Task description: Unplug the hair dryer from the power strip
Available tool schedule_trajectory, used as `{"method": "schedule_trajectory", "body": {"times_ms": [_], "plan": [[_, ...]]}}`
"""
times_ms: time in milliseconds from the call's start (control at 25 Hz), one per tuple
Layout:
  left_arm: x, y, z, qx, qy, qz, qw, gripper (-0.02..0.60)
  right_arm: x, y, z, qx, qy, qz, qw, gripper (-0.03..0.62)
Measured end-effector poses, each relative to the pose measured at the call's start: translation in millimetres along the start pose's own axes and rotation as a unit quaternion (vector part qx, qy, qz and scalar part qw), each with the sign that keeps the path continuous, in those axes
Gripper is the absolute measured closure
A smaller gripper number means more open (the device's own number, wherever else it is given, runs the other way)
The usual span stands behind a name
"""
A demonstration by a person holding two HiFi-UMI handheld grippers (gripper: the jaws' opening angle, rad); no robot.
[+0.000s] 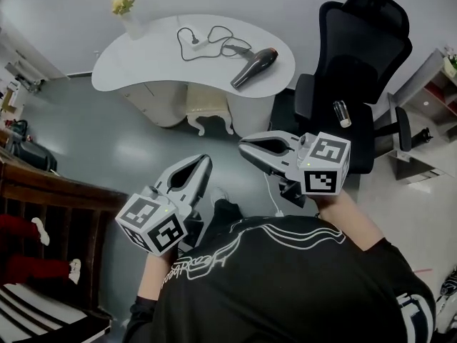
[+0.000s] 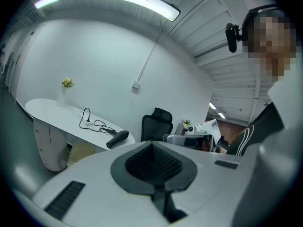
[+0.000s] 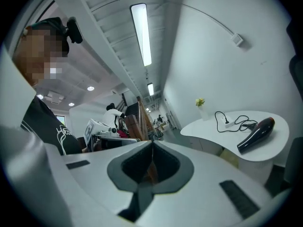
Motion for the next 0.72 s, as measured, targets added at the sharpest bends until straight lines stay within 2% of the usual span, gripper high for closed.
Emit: {"method": "schedule_trajectory", "body": {"times_ms": [240,480,720], "plan": [[12.6,66.5,-9.7,-0.005,0.017,0.023,0.9996,0.578,7.1,-39.0,-48.2,-0.023,0.004,-0.028,0.999,0.597],[25.9,153.6,-14.6,-0.013,0.029,0.056,0.9979,0.578,8.4,-78.8,-120.4,-0.038,0.023,-0.058,0.997,0.597],[51.6,244.6,-8.6,-0.02,0.034,0.067,0.997,0.578,28.1,-118.4,-197.4,-0.063,0.047,-0.062,0.995,0.597]]}}
Point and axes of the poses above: the fingertips, and each gripper's own axes: z backward along the fingers, y to its left, x out of its top, the point moved 7 cm from there along z, backward along the fingers, and after that the axes turned 9 degrees about -x, right-handed, at the moved point
